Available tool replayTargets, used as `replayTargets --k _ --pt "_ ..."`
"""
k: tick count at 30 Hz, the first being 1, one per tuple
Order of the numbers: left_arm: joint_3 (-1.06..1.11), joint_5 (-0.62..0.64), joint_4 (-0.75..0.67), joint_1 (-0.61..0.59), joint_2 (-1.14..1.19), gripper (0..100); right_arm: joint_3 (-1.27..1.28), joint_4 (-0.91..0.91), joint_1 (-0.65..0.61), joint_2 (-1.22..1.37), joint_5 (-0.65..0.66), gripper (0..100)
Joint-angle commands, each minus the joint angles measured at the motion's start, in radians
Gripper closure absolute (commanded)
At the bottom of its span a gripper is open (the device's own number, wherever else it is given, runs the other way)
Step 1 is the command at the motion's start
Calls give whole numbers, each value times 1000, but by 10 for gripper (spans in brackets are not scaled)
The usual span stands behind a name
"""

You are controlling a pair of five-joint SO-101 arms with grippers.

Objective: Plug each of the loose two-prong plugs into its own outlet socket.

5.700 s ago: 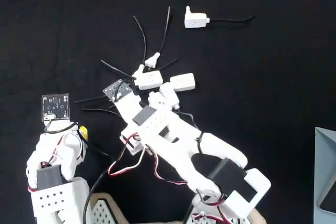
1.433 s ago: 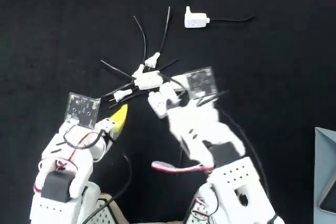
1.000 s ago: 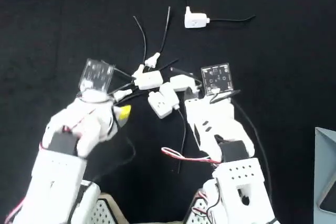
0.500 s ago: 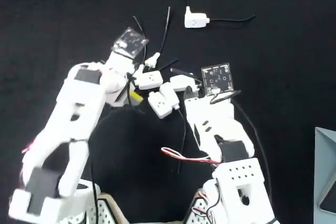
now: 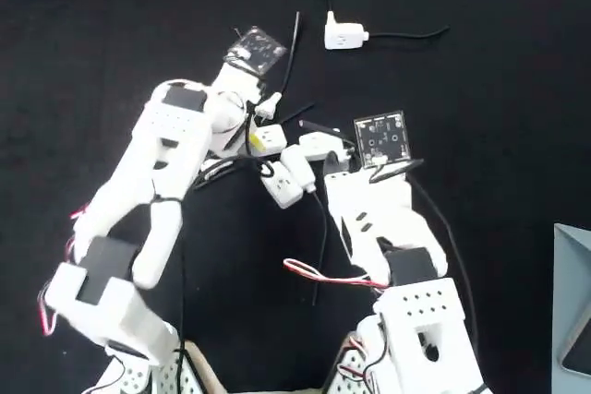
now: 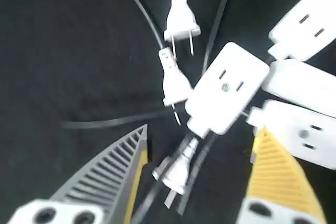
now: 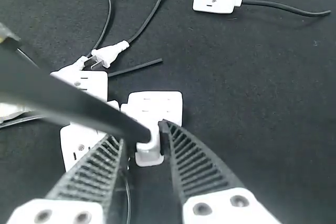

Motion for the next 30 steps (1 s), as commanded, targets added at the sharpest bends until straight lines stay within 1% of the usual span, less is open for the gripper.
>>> replayTargets --k 1,6,11,16,19,21,24,27,30 --pt "-156 -106 -12 19 89 695 -7 -21 11 -7 9 986" --pt "-266 -149 -12 28 245 697 -5 -21 11 -7 9 986" --pt "-369 -141 -12 24 374 709 -5 -21 11 -7 11 986" --pt "-398 -146 -12 41 404 863 -5 -21 11 -7 11 986" --pt "-381 -147 0 53 404 923 -5 -23 11 -7 11 986" --pt "-400 -147 54 53 402 946 -5 -23 11 -7 11 986" --pt "-472 -147 219 58 373 973 -5 -21 11 -7 11 986" --pt "-524 -147 379 70 304 972 -5 -21 11 -7 11 986" --pt "-524 -146 483 81 210 972 -5 -21 11 -7 11 986"
